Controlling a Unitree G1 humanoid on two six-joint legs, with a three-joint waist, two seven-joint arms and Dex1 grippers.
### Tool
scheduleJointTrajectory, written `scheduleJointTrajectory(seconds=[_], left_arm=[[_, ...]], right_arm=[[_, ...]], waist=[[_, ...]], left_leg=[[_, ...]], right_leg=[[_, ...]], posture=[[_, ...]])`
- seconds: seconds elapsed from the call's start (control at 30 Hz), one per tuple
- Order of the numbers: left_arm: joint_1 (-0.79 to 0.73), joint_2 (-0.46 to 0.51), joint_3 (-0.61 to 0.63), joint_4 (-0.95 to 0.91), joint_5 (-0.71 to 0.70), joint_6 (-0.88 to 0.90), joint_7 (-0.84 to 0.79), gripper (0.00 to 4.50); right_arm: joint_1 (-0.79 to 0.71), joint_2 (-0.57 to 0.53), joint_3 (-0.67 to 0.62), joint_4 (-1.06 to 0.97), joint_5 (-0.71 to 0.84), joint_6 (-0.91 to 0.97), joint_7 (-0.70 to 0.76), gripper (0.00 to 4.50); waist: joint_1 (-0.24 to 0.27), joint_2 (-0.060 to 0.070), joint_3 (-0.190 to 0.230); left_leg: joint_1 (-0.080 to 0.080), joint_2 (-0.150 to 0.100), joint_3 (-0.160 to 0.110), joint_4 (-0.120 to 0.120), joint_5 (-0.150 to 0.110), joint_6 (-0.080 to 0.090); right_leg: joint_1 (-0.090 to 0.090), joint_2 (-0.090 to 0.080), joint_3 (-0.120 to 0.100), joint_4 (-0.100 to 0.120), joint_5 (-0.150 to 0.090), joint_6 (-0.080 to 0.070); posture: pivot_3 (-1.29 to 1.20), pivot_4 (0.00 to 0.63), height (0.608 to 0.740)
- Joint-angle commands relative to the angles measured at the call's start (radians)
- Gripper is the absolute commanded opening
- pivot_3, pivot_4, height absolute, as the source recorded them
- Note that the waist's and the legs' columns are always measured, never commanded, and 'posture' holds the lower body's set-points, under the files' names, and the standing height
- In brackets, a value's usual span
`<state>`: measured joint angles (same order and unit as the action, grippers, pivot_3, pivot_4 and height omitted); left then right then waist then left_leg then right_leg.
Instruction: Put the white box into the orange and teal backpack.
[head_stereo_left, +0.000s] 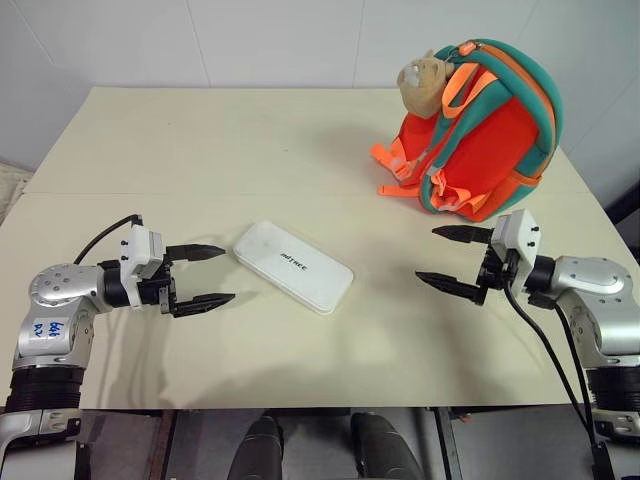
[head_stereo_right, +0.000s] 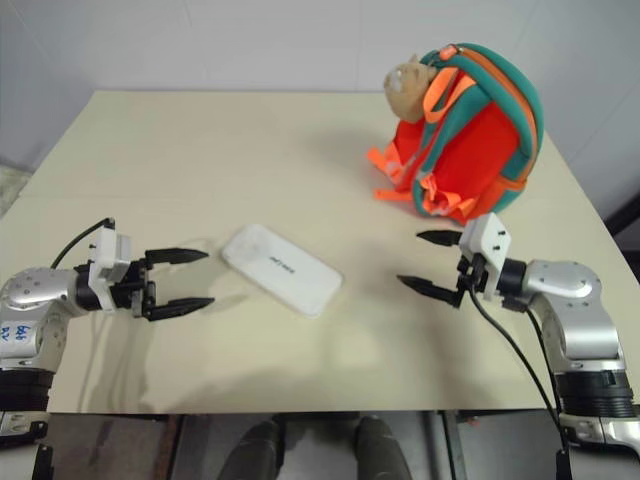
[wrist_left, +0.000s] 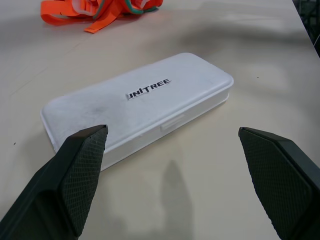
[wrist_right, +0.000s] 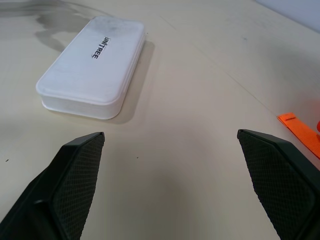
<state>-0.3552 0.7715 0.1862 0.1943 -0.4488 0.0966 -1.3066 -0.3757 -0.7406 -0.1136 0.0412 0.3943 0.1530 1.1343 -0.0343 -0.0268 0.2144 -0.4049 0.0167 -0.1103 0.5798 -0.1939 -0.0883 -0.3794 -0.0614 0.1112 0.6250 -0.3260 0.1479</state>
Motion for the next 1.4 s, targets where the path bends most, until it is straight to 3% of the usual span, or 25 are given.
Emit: scheduleJointTrajectory(seconds=[0.03,0.3,0.33,0.47,0.77,0.8,1.1,1.4], left_arm=[[0.007,0.002,0.016,-0.036,-0.019,-0.007,0.002,4.45],[-0.043,-0.03,-0.001,0.027,0.007,-0.057,0.024,4.45],[-0.058,-0.03,-0.005,0.045,0.015,-0.069,0.022,4.28],[-0.088,-0.024,-0.002,0.088,0.019,-0.1,0.01,3.27],[-0.148,-0.008,-0.014,0.179,0.041,-0.136,-0.028,0.3],[-0.175,-0.007,-0.023,0.221,0.062,-0.162,-0.031,0.02],[-0.432,-0.061,-0.11,0.549,0.284,-0.372,0.152,0.02],[-0.506,-0.147,-0.188,0.722,0.434,-0.429,0.37,0.02]], right_arm=[[0.005,-0.003,-0.015,-0.041,0.001,-0.011,-0.019,4.5],[0.04,0.004,0.02,-0.135,-0.039,0.031,-0.093,4.5],[0.046,0.016,0.037,-0.158,-0.047,0.047,-0.114,4.32],[0.077,0.071,0.093,-0.229,-0.093,0.08,-0.209,3.23],[0.154,0.126,0.164,-0.348,-0.12,0.158,-0.295,0.07],[0.161,0.131,0.171,-0.361,-0.12,0.165,-0.3,0.0],[0.18,0.148,0.224,-0.387,-0.152,0.256,-0.348,0.0],[0.134,0.208,0.297,-0.376,-0.199,0.316,-0.404,0.0]], waist=[[0.0,0.0,0.0],[0.003,0.0,0.0],[0.002,0.0,0.0],[0.0,0.0,0.0],[0.005,0.0,0.0],[0.005,0.0,0.0],[0.005,0.0,0.0],[0.003,0.0,0.0]], left_leg=[[0.0,0.0,0.0,0.0,0.0,0.0],[0.0,0.0,0.0,0.0,0.0,0.0],[0.0,0.0,0.0,0.0,0.0,0.0],[0.0,0.0,0.0,0.0,0.0,0.0],[0.0,0.0,0.0,0.0,0.0,0.0],[0.0,0.0,0.0,0.001,0.0,0.0],[0.0,-0.001,-0.001,0.002,0.0,0.0],[-0.001,-0.001,-0.001,0.001,0.0,0.0]], right_leg=[[0.0,0.0,0.0,0.0,0.0,0.0],[0.0,0.0,0.0,0.0,0.0,0.0],[0.0,0.0,0.0,0.0,0.0,0.0],[0.0,0.0,0.0,0.001,0.0,0.0],[0.0,0.0,0.0,0.001,0.0,0.0],[0.0,0.0,0.0,0.001,0.0,0.0],[0.0,0.0,-0.001,0.001,0.0,0.001],[-0.001,0.001,-0.001,0.002,0.0,0.002]], posture=[[0.0,0.15,0.74],[0.0,0.15,0.74],[0.0,0.15,0.74],[0.0,0.15,0.74],[0.0,0.15,0.74],[0.0,0.15,0.74],[0.0,0.15,0.74],[0.0,0.15,0.74]])
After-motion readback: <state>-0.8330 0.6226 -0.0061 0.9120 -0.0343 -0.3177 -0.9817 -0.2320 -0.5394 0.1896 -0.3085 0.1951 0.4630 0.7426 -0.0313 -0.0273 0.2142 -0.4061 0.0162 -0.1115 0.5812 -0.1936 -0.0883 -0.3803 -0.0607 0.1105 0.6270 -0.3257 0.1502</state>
